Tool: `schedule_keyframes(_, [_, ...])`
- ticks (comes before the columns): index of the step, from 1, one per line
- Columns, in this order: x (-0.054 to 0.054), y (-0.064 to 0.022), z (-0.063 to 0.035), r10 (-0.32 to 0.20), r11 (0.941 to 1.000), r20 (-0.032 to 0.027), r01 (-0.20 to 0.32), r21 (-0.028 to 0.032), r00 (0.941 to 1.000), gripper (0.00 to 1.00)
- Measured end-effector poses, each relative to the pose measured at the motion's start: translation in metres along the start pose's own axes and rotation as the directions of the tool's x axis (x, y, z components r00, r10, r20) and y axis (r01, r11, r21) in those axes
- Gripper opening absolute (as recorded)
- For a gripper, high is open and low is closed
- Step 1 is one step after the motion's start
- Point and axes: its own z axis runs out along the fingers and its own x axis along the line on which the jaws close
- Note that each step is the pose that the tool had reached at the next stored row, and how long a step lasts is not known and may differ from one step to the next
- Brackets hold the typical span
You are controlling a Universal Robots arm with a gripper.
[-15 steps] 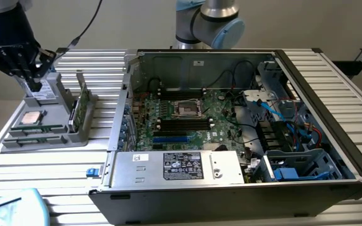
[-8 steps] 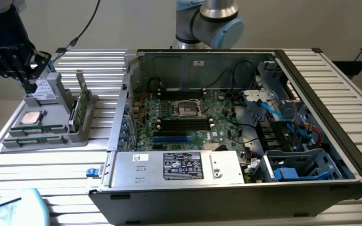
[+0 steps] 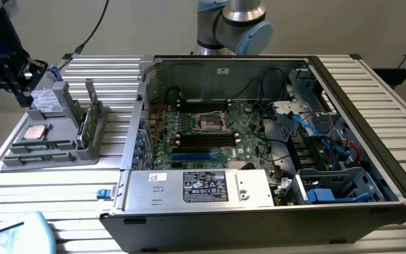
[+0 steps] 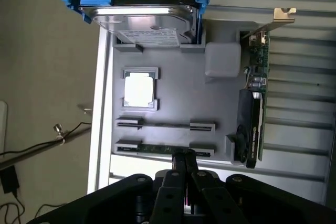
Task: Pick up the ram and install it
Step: 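Reach for the ram, then pick up the ram and move it above insertion slot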
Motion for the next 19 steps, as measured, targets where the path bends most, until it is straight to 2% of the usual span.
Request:
schedule_keyframes(5, [0.0106, 0.0007, 0.0034, -0.011, 0.9999, -0.0003, 0.011, 0.0011, 0.9999, 0.1])
schedule_keyframes(19, [0.0107, 0.0007, 0.0034, -0.011, 0.9999, -0.0004, 0.011, 0.0011, 0.9999, 0.1])
